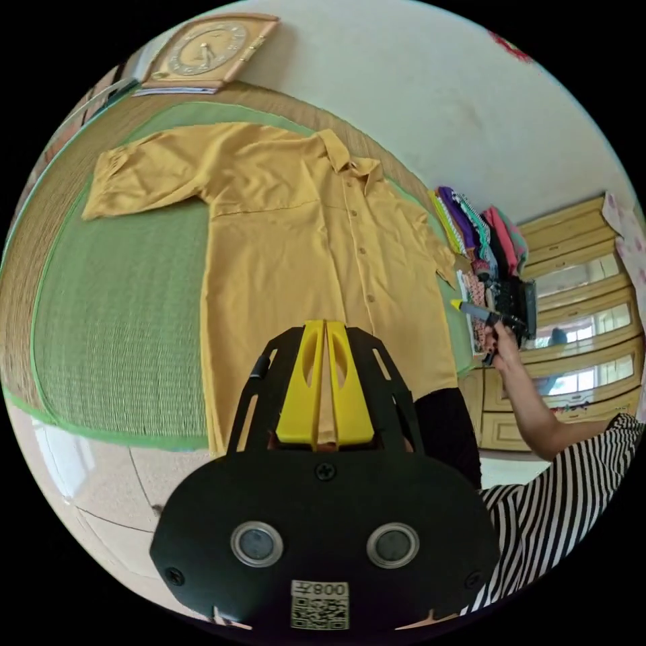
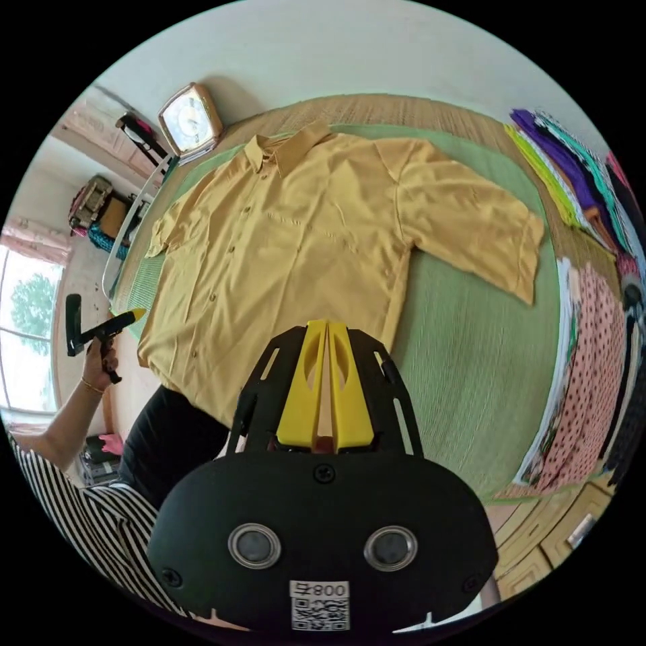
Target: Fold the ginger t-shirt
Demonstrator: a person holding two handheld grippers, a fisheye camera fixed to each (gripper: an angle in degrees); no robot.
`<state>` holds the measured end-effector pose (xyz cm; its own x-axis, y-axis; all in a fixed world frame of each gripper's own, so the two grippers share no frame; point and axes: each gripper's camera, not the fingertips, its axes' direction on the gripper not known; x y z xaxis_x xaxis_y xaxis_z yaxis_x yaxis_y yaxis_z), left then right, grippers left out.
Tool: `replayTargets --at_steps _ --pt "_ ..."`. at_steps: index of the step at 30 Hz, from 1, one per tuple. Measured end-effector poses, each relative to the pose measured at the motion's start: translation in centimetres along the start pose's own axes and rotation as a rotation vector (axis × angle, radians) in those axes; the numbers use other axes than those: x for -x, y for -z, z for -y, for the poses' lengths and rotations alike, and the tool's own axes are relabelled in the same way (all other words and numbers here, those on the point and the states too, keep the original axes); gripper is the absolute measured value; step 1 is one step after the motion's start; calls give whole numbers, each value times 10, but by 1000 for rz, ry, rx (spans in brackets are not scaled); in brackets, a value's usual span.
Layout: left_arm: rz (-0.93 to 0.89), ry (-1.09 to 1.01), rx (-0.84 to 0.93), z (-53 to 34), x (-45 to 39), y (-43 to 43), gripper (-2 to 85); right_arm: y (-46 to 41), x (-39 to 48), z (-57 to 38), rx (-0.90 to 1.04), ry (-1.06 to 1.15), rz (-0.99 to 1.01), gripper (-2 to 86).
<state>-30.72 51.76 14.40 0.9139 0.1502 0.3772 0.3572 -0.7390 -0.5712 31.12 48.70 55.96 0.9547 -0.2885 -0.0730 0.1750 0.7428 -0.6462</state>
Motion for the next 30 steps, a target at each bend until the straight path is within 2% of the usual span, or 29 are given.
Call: replayTargets --at_steps 5,6,10,13,15,17,20,23,26,30 --pt "173 -125 215 47 -46 -56 4 -45 9 52 92 55 -122 2" --pt "178 -145 187 47 -50 -55 4 -54 8 53 127 53 -129 2" --pt "162 -168 154 56 -73 -60 4 -49 5 39 38 69 -87 3" --pt "112 -102 175 71 -86 -61 4 -44 -3 31 2 54 -33 3" --pt "97 -105 97 82 -102 -56 4 -41 -8 30 -3 38 -2 3" --pt "67 -150 3 109 -131 -52 3 -36 -14 28 -3 18 37 3" --pt "30 -261 -21 163 -174 -69 3 -29 -20 24 -19 -1 79 2" --pt "98 -349 6 224 -215 -102 2 -18 -19 21 -53 12 106 2" --pt "171 -355 59 279 -241 -139 2 -3 -17 18 -103 27 117 2" --pt "271 -311 35 325 -261 -163 2 11 -17 17 -143 40 119 2"
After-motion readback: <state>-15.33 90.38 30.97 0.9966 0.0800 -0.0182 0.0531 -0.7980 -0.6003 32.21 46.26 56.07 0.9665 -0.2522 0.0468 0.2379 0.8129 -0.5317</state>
